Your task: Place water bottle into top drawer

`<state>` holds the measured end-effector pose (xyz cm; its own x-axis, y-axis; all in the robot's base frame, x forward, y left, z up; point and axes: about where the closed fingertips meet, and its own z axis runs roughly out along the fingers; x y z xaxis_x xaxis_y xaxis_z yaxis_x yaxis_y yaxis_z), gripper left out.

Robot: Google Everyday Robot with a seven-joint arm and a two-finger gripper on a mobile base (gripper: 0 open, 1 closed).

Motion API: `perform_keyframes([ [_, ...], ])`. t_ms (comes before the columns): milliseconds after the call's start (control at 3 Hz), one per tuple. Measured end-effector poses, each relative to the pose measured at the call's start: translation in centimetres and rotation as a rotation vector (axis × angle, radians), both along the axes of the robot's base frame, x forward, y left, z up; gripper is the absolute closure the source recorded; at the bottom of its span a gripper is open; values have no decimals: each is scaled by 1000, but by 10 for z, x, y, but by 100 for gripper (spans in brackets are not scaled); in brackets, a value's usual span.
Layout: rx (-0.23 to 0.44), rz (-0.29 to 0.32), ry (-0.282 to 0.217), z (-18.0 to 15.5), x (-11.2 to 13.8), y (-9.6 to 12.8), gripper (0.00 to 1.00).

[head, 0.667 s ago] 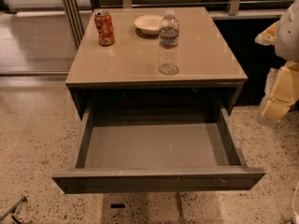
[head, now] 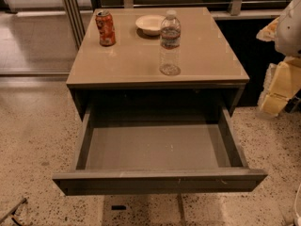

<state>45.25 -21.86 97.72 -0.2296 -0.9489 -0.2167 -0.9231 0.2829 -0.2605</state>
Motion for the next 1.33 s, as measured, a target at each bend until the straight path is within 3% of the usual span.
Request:
perform_keyframes([
  [667, 66, 29, -74, -9, 108, -1, 0],
  [1000, 165, 50, -137, -11, 170, 13, 0],
  [1333, 285, 70, -181, -9, 214, 38, 0],
])
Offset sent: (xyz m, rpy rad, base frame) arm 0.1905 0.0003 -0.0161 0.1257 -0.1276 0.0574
